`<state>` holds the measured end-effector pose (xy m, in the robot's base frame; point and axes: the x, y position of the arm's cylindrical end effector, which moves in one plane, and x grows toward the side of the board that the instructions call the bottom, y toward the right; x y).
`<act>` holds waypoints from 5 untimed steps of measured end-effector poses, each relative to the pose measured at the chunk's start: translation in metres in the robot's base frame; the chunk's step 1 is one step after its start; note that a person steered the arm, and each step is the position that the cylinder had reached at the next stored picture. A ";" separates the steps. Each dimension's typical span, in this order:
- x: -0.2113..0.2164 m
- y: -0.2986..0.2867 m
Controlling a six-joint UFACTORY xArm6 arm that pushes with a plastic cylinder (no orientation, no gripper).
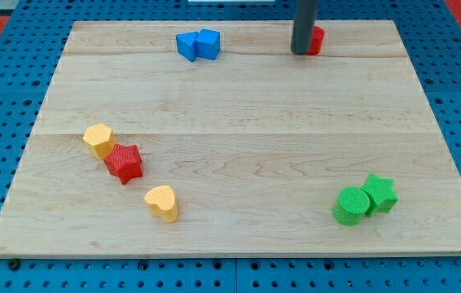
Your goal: Nudge the yellow heart down a bit
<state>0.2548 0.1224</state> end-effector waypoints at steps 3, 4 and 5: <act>0.131 -0.050; 0.203 -0.110; 0.263 -0.186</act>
<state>0.5180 -0.0637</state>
